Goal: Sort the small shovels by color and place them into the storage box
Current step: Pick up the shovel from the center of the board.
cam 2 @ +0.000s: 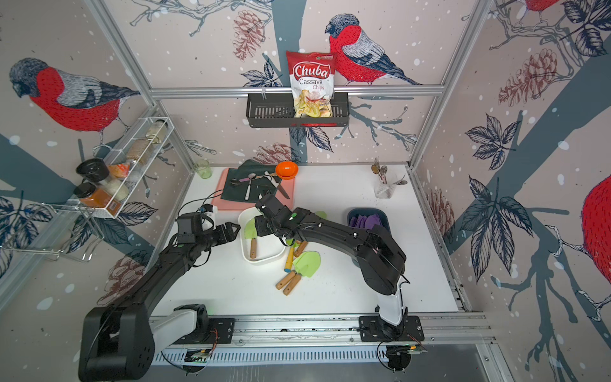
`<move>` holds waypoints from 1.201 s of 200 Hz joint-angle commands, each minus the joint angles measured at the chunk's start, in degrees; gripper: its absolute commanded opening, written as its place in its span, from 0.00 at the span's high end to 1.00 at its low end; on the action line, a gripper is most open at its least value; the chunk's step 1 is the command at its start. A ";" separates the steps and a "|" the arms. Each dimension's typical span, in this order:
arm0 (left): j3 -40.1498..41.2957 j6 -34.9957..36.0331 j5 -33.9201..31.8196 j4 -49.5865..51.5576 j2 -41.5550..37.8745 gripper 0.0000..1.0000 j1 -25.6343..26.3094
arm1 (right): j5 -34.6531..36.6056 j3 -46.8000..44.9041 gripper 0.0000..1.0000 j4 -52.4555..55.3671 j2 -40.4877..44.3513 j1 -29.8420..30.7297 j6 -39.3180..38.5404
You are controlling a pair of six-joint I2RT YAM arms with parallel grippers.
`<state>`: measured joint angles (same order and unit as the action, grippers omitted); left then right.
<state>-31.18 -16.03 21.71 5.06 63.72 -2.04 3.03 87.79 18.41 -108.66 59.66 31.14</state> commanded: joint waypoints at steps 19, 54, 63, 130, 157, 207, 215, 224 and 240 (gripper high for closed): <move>0.51 4.23 1.90 -2.13 -2.41 0.14 -0.10 | -1.01 -0.25 0.46 -2.91 1.27 -0.03 -2.86; 2.04 4.10 2.56 -3.76 -4.97 0.08 -0.11 | -1.51 -7.25 0.46 -9.99 3.86 0.19 -4.22; 2.10 3.25 3.03 -3.87 -6.03 0.07 -0.13 | -1.73 -9.78 0.46 -12.82 4.85 0.35 -3.99; 2.87 6.28 5.92 -2.23 -11.71 0.04 -0.43 | -1.32 -13.72 0.47 -12.70 7.84 0.86 -0.09; 3.65 6.71 5.83 -2.77 -12.48 0.04 -0.45 | -0.44 -16.70 0.48 -11.96 9.99 1.54 2.53; 1.61 6.57 5.58 -2.42 -10.09 0.04 -0.48 | 3.79 -23.67 0.48 -10.23 15.94 0.96 5.65; 1.41 6.54 5.37 -2.42 -9.94 0.04 -0.44 | 3.89 -24.55 0.48 -9.32 16.75 0.42 6.35; 1.40 6.58 5.50 -2.42 -9.85 0.05 -0.50 | 4.01 -25.89 0.48 -8.44 17.76 -0.17 7.43; 1.95 7.02 6.50 -2.67 -10.07 0.04 -0.47 | 3.85 -27.65 0.48 -5.28 19.72 -0.82 9.73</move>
<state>-29.26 -10.09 26.85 4.62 53.76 -2.42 5.23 62.13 8.49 -91.29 59.44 36.62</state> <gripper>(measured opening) 0.956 0.519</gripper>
